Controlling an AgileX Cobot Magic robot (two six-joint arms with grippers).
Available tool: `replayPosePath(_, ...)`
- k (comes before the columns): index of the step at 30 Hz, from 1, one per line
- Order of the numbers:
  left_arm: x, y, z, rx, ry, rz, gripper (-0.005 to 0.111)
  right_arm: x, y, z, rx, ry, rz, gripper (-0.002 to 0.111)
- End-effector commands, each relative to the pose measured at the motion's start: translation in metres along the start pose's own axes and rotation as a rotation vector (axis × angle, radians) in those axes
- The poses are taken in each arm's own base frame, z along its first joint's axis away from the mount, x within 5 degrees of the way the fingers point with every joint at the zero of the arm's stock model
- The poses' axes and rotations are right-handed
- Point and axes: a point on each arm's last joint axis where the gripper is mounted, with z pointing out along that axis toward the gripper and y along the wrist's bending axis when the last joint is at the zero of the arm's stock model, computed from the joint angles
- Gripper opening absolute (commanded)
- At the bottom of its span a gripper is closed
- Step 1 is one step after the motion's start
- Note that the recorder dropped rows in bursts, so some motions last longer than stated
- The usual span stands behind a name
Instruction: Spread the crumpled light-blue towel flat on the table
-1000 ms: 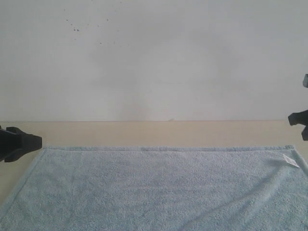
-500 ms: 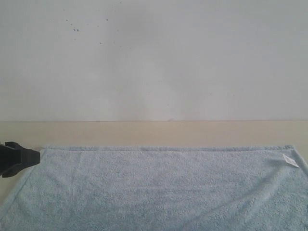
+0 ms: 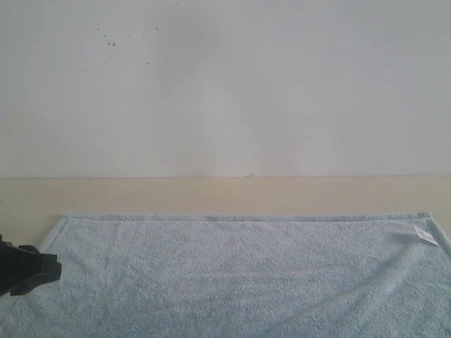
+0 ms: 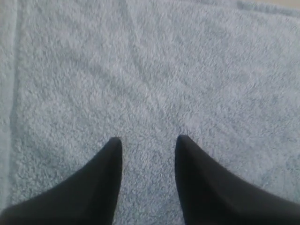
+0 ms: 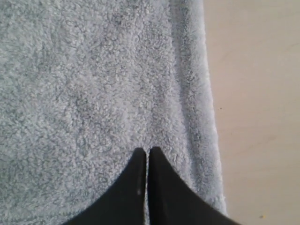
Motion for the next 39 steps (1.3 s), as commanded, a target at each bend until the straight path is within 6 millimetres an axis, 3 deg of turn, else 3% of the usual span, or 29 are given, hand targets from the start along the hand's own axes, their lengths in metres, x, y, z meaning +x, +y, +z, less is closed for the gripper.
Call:
replayPosePath(1, 0.015, -0.002, 0.014, 0.007, 0.090, 0.042, 0.037, 0.004, 0.000, -0.001, -0.001, 0.035, 0.009, 0.001)
replayPosePath(14, 0.041, -0.005, -0.001, -0.077, 0.136, 0.044, 0.037, 0.015, 0.000, -0.002, -0.002, 0.158, -0.002, 0.001)
replayPosePath(22, 0.039, -0.003, -0.012, -0.142, 0.099, 0.047, 0.037, 0.021, -0.003, 0.000, 0.034, 0.166, 0.009, 0.001)
replayPosePath(30, 0.039, 0.000, -0.011, -0.170, 0.103, 0.041, 0.037, 0.016, -0.004, 0.002, 0.043, 0.108, 0.002, 0.001)
replayPosePath(39, 0.037, 0.006, 0.007, -0.173, 0.151, 0.032, 0.037, 0.015, -0.004, 0.008, 0.042, 0.115, 0.004, 0.001)
